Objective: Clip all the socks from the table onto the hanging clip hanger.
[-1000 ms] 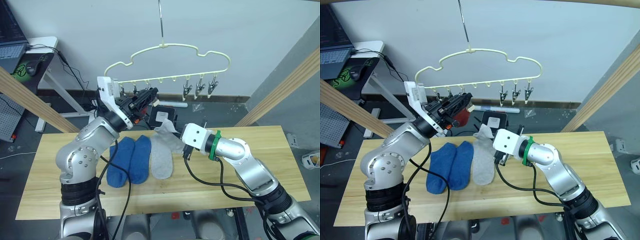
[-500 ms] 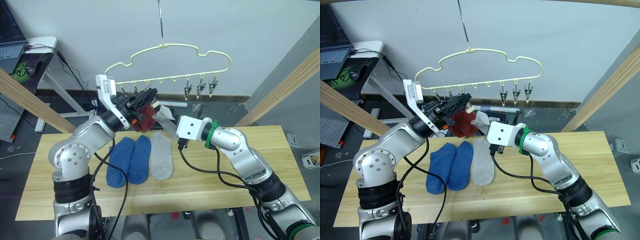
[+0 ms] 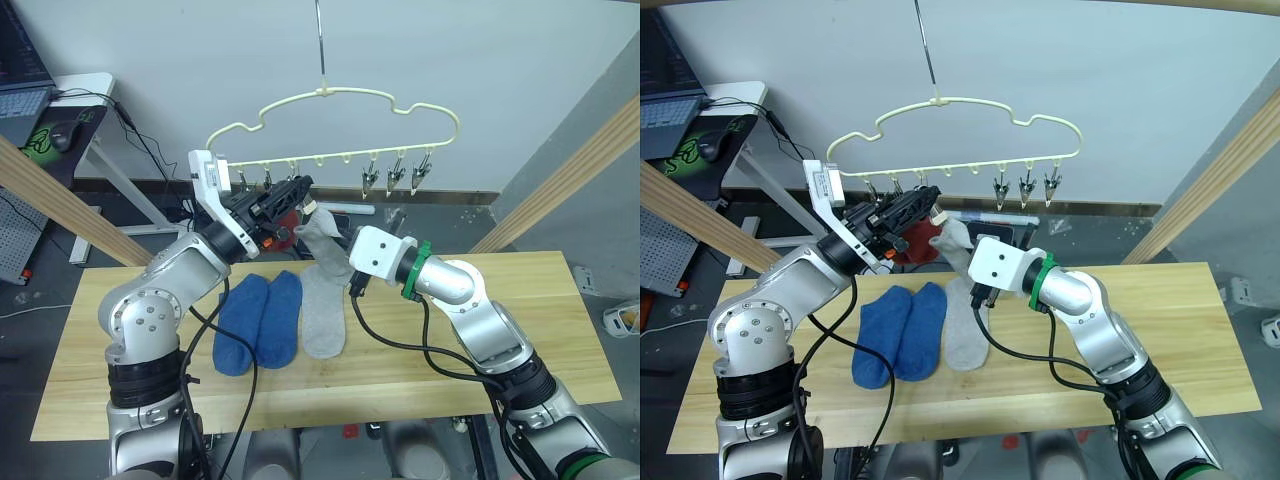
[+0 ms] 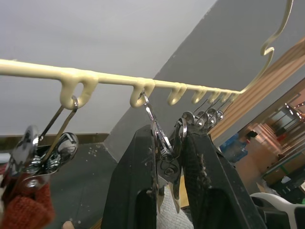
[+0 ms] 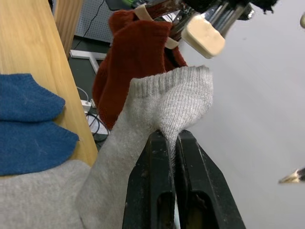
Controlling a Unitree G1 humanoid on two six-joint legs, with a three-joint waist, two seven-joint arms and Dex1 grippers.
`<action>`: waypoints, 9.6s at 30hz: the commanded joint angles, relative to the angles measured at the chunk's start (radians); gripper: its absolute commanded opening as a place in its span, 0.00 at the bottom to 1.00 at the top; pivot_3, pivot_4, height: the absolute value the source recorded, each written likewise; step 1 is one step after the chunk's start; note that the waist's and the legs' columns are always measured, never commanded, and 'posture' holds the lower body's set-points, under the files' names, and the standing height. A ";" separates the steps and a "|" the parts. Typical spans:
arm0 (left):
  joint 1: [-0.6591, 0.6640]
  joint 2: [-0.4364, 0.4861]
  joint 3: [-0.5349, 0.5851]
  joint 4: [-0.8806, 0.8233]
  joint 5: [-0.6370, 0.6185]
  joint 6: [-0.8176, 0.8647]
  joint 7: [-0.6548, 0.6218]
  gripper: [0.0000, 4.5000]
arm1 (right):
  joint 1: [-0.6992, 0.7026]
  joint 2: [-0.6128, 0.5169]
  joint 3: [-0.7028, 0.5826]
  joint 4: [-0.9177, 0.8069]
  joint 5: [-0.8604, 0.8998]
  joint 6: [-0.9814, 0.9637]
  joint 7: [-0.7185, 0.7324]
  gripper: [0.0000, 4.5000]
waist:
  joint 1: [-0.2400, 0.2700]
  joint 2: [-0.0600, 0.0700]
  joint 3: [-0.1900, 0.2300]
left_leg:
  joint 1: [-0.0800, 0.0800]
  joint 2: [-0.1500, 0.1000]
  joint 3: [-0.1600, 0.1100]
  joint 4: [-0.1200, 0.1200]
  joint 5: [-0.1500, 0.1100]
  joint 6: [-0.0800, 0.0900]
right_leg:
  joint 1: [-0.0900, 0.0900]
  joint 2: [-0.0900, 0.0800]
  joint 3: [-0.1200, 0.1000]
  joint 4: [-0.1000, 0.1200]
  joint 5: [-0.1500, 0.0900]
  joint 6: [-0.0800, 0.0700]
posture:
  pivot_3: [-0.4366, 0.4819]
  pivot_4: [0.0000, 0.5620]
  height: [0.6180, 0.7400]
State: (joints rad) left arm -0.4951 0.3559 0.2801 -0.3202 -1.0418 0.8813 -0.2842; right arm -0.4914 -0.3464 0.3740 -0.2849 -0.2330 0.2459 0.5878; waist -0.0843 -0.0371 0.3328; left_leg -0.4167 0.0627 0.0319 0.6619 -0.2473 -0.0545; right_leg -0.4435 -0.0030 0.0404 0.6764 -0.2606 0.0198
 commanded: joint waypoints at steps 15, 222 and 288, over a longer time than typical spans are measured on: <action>0.002 -0.007 -0.003 -0.037 -0.010 -0.026 0.028 0.10 | 0.069 0.048 0.009 -0.133 -0.058 -0.063 -0.094 0.00 | 0.000 0.000 0.000 | 0.000 0.000 0.000 0.000 0.000 0.000 | 0.000 0.000 0.000 0.001 0.000 0.001 | 0.29 0.60 0.96; 0.639 0.396 0.086 -0.358 0.261 -0.326 -0.380 1.00 | 0.198 -0.224 -0.393 -0.441 0.578 0.515 0.092 0.95 | 0.003 -0.002 -0.004 | -0.001 0.000 0.001 0.000 -0.001 0.002 | -0.002 0.000 0.000 0.002 -0.002 0.003 | 0.37 0.43 0.96; 0.443 0.337 -0.080 -0.306 0.363 -0.385 -0.422 1.00 | -0.090 0.370 -0.200 -0.065 0.235 0.439 -0.542 0.41 | 0.001 -0.010 -0.063 | -0.001 0.000 -0.001 0.002 -0.001 0.003 | -0.002 0.000 -0.001 0.006 0.002 -0.004 | 0.38 0.36 0.96</action>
State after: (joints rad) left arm -0.0512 0.6982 0.2015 -0.6158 -0.6794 0.5157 -0.7007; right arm -0.5703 0.0164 0.1787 -0.3273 0.0129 0.7107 0.0591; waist -0.0828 -0.0475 0.2700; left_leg -0.4173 0.0631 0.0313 0.6644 -0.2484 -0.0519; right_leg -0.4452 -0.0025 0.0390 0.6827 -0.2583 0.0160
